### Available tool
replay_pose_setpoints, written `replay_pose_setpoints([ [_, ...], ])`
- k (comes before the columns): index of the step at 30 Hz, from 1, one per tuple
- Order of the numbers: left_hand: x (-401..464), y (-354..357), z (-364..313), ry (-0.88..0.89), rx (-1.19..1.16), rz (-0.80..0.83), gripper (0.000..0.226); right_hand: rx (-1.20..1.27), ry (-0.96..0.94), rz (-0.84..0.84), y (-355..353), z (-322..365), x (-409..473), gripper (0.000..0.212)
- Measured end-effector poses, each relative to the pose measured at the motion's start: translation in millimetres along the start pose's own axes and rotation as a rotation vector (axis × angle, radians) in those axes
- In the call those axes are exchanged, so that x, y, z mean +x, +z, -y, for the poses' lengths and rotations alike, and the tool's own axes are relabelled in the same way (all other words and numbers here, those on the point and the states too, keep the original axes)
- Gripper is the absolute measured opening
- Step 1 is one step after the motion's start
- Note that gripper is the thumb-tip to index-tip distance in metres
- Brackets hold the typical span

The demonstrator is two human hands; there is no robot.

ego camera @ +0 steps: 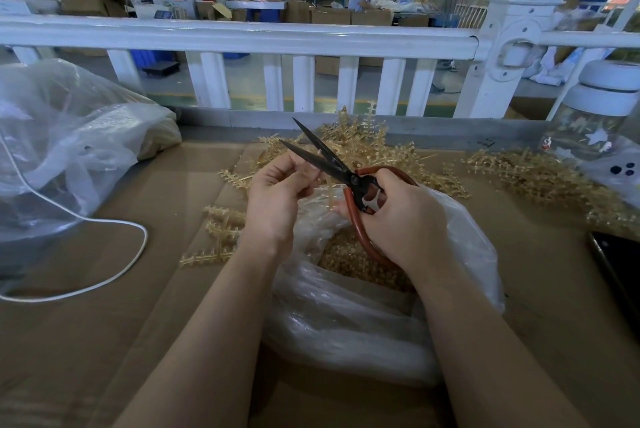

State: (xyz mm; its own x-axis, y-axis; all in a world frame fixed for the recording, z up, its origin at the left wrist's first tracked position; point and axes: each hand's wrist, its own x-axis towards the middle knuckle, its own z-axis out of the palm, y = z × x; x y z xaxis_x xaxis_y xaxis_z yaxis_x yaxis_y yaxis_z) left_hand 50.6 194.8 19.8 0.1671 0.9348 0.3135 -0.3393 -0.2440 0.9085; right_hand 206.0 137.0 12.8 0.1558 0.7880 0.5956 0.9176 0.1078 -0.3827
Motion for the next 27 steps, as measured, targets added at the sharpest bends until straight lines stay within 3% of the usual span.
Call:
replay_pose_setpoints([
  [15, -1.5, 0.2, -4.2, 0.000, -0.012, 0.031, 0.029, -0.030, 0.005, -0.029, 1.1, -2.8, 1.6, 0.071],
  [19, -2.4, 3.0, -5.8, 0.014, -0.008, -0.028, 0.015, -0.034, 0.022, -0.012, 1.0, -3.0, 2.0, 0.071],
  [27, -3.3, 5.3, -3.1, 0.156, 0.109, -0.139, 0.013, -0.011, 0.012, -0.036, 2.6, -3.6, 1.4, 0.068],
])
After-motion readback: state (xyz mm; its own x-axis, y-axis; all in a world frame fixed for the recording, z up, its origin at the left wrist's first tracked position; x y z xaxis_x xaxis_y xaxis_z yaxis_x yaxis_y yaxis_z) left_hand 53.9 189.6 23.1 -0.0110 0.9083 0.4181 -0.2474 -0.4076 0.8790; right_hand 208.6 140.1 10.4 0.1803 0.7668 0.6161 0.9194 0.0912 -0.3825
